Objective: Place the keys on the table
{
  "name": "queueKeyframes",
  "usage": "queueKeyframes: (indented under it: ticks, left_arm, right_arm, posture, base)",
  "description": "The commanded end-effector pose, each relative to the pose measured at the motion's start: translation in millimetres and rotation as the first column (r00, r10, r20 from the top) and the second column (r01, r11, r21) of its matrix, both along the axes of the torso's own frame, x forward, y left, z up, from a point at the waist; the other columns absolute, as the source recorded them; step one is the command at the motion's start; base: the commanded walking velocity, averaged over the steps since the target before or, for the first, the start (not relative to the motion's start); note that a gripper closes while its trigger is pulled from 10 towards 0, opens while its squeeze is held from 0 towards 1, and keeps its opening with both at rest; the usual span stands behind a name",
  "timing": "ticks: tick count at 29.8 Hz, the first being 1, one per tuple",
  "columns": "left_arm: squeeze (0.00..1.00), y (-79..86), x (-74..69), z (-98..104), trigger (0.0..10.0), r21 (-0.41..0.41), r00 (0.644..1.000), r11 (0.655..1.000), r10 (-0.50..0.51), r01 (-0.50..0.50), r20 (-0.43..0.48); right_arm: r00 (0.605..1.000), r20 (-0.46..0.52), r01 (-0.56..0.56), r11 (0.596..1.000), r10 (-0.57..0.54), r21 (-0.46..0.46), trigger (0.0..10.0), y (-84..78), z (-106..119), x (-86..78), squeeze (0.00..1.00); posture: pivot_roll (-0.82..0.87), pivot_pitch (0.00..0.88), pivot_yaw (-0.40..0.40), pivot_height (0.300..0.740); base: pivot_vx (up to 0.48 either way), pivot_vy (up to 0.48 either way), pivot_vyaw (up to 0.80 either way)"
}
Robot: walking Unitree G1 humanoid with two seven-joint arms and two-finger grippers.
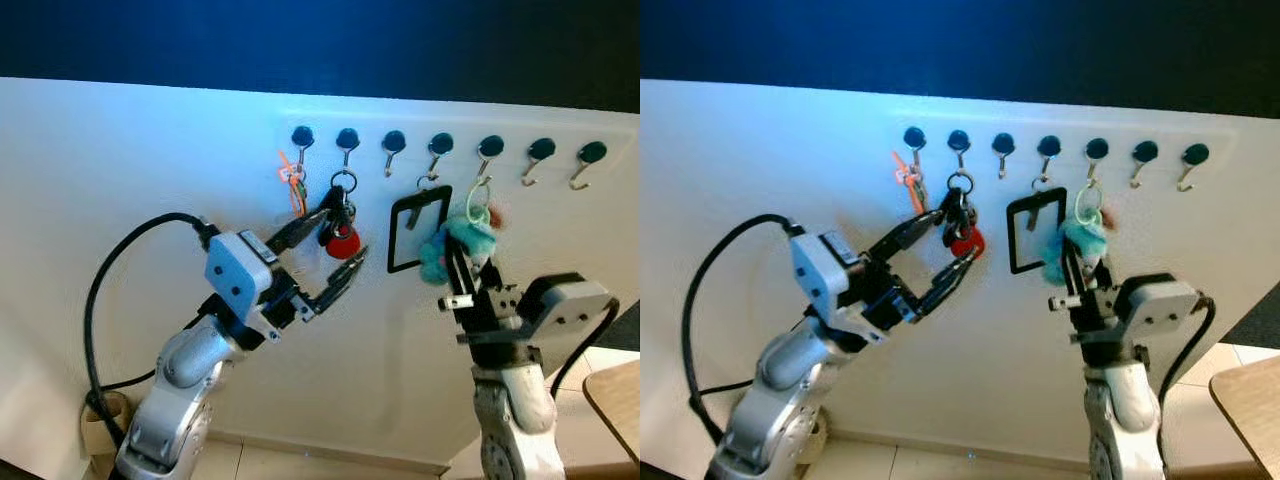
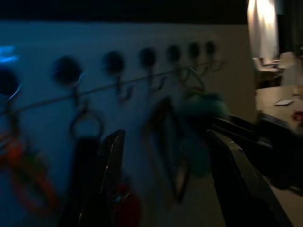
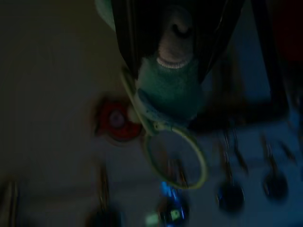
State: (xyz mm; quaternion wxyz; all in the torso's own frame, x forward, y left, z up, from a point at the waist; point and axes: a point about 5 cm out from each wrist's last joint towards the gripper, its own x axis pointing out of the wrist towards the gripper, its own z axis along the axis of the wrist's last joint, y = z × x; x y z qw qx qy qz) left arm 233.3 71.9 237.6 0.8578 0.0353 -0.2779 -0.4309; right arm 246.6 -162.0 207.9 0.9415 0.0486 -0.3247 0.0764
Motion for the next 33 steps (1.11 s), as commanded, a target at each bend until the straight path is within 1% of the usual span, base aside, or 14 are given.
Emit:
queueKeyframes:
  ticks: [1, 6, 7, 8, 17, 18, 20, 22, 26, 29, 33]
  left_arm:
    - [0.0, -2.4, -1.8, 1, 10.0, -0.002, 1.0, 1.0, -0.019, 0.019, -0.004]
    - [0.0, -3.4, -2.1, 2, 10.0, -0.006, 1.0, 1.0, -0.022, 0.022, -0.001]
    - [0.0, -3.8, -2.4, 3, 10.0, -0.008, 1.0, 1.0, -0.025, 0.025, 0.002]
    - [0.0, -3.8, -2.4, 3, 10.0, -0.008, 1.0, 1.0, -0.026, 0.026, 0.003]
    - [0.0, -4.0, -2.8, 4, 10.0, -0.01, 0.999, 0.999, -0.033, 0.033, 0.007]
    - [0.0, -3.9, -2.9, 3, 10.0, -0.008, 0.999, 0.999, -0.032, 0.032, 0.006]
    - [0.0, -3.3, -2.7, 1, 10.0, -0.006, 1.0, 1.0, -0.027, 0.027, 0.004]
    - [0.0, -1.9, -2.3, -1, 10.0, -0.006, 1.0, 1.0, -0.014, 0.015, 0.001]
    - [0.0, -0.7, -2.0, -2, 10.0, -0.003, 1.0, 1.0, -0.005, 0.005, 0.001]
    - [0.0, 5.4, -0.5, -7, 10.0, -0.005, 1.0, 1.0, 0.026, -0.027, -0.012]
    - [0.0, 7.4, -0.2, -10, 10.0, -0.006, 0.999, 0.999, 0.044, -0.044, -0.015]
  right_arm:
    - [1.0, 0.015, -0.009, 1.0, 0.009, 0.022, 0.0, 2.2, 6, -0.9, 0.0]
    - [0.998, 0.052, -0.03, 1.0, 0.03, 0.009, 0.0, 7.4, 15, -1.6, 0.0]
    - [0.995, 0.087, -0.053, 0.999, 0.053, -0.004, 0.0, 13.2, 23, -3.6, 0.0]
    - [0.993, 0.098, -0.06, 0.998, 0.06, -0.008, 0.0, 15.0, 25, -4.4, 0.0]
    - [0.986, 0.145, -0.084, 0.996, 0.086, -0.022, 0.0, 22.0, 37, -9.9, 0.0]
    - [0.983, 0.151, -0.098, 0.994, 0.103, -0.039, 0.0, 25.1, 37, -13.0, 0.0]
    - [0.981, 0.146, -0.121, 0.99, 0.13, -0.068, 0.0, 30.7, 33, -19.0, 0.0]
    - [0.982, 0.123, -0.131, 0.987, 0.142, -0.088, 0.0, 32.4, 25, -24.7, 0.0]
    - [0.985, 0.106, -0.13, 0.987, 0.14, -0.095, 0.0, 32.0, 20, -27.2, 0.0]
    - [0.997, 0.015, -0.072, 0.99, 0.074, -0.119, 0.0, 19.3, -5, -32.7, 0.0]
    - [0.999, -0.032, -0.03, 0.991, 0.026, -0.134, 0.0, 10.7, -18, -33.4, 0.0]
  posture:
    - [0.05, 0.063, 0.014, 0.74]
    - [0.05, 0.063, 0.015, 0.74]
    - [0.05, 0.061, 0.016, 0.74]
    - [0.05, 0.061, 0.016, 0.74]
    - [0.05, 0.054, 0.022, 0.74]
    - [0.05, 0.054, 0.023, 0.74]
    - [0.05, 0.053, 0.023, 0.74]
    - [0.05, 0.053, 0.023, 0.74]
    - [0.05, 0.054, 0.023, 0.74]
    - [0.04, 0.056, 0.026, 0.74]
    - [0.04, 0.057, 0.031, 0.74]
  base:
    - [0.0, 0.0, 0.0]
    - [0.0, 0.0, 0.0]
    - [0.0, 0.0, 0.0]
    - [0.0, 0.0, 0.0]
    - [0.0, 0.0, 0.0]
    - [0.0, 0.0, 0.0]
    - [0.0, 0.0, 0.0]
    - [0.0, 0.0, 0.0]
    - [0.0, 0.0, 0.0]
    - [0.0, 0.0, 0.0]
    - [0.0, 0.0, 0.0]
